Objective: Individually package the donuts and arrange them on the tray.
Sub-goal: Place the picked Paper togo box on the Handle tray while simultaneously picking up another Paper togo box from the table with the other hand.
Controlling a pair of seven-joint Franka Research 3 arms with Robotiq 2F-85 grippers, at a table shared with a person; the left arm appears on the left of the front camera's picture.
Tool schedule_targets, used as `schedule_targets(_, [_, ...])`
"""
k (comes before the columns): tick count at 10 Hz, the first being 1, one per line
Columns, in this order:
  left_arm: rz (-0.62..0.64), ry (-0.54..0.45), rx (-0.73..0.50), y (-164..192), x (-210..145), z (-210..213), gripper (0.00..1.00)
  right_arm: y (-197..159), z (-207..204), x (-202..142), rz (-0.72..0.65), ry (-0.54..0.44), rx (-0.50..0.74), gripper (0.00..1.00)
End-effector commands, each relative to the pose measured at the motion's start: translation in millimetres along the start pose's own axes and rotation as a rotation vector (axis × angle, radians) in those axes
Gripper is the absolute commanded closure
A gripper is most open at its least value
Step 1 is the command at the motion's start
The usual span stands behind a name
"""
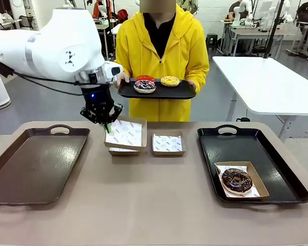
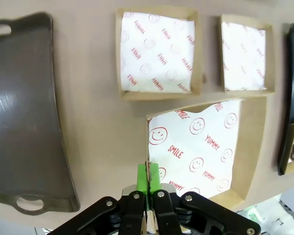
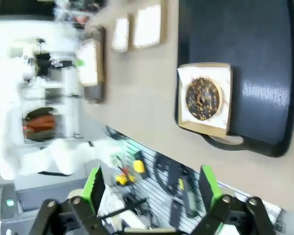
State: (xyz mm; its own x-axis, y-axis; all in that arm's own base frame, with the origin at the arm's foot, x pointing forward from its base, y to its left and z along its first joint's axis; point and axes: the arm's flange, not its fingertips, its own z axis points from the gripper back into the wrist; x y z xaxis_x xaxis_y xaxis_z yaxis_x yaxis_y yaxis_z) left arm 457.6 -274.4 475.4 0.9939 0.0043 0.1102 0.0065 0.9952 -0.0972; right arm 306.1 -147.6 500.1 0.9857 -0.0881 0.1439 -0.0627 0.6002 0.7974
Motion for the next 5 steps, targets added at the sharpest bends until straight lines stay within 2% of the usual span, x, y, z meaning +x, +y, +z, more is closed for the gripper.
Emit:
schedule_targets(1, [-0.023, -0.005, 0.001, -12.5, 21.1, 8.5, 1.0, -39.4, 9.3, 7.0, -0.022, -0.034, 0.158, 0.0])
schedule_targets(2, [-0.018, -0.011, 0.007, -17.1, 29.6, 15.2, 1.0, -58.3, 14.2, -3.5, -0.037, -0.088, 0.207, 0.0])
schedule_targets(5, [-0.021, -0.005, 0.024, -32.6, 48.8, 19.8, 1.0, -105.3, 11.9, -27.0, -0.068, -0.14, 0.274, 0.0])
